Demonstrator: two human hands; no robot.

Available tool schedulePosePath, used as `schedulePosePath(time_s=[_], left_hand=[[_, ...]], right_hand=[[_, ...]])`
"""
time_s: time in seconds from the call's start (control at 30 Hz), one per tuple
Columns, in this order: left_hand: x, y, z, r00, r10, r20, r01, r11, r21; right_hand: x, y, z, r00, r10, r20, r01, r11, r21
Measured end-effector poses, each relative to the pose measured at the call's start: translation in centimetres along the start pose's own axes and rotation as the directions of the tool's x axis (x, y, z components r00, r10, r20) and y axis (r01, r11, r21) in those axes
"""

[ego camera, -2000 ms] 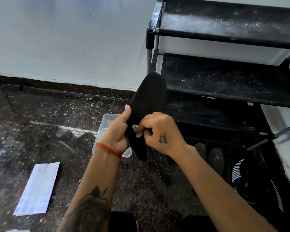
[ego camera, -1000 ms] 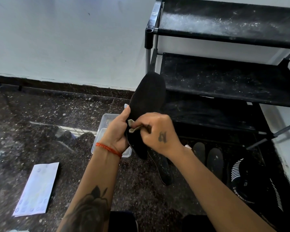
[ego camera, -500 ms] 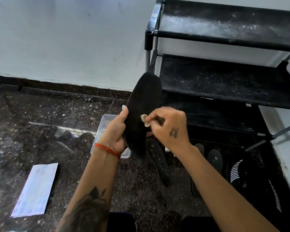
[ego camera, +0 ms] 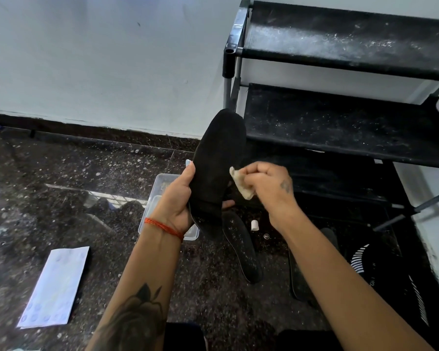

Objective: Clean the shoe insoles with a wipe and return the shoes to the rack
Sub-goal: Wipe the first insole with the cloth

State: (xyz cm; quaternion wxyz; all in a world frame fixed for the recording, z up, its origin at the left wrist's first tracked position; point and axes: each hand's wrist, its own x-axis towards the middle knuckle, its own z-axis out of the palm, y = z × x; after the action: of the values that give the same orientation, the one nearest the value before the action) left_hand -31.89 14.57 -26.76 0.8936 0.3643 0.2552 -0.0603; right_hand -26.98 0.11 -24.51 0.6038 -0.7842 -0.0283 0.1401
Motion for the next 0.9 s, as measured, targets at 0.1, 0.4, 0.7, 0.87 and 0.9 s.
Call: schedulePosePath(time_s=[0.1,0.4,0.7,0.87,0.9], left_hand=[[0.0,-0.1,0.1,1.0,-0.017,0.0,0.017,1.0,0.008],[-0.4,-0.4,0.5,0.993,-0.076,0.086,0.071,0.995,0.067],[-0.4,-0.9,0.8,0.995,-0.096,0.008,0.096,0.995,0.011],[0.2,-1.3,0.4,0.999,-0.051,-0.02,0.049,0.996,-0.08],[0.3,-1.2,0.2,0.998,-0.054,-0.015,0.052,0.994,-0.093]], right_hand=[[0.1,-0.1,0.2,0.949,0.23,0.214,-0.271,0.945,0.182],[0.3,0.3,0.9,0.963,0.242,0.115,-0.264,0.932,0.248],[0.2,1.5,2.0,0.892,-0.446,-0.075,0.414,0.871,-0.264],[-1.0,1.7,3.0,0.818,-0.533,0.217,0.573,0.79,-0.217],[-1.1,1.6,2.9,0.795,-0.55,0.256,0.601,0.773,-0.205]])
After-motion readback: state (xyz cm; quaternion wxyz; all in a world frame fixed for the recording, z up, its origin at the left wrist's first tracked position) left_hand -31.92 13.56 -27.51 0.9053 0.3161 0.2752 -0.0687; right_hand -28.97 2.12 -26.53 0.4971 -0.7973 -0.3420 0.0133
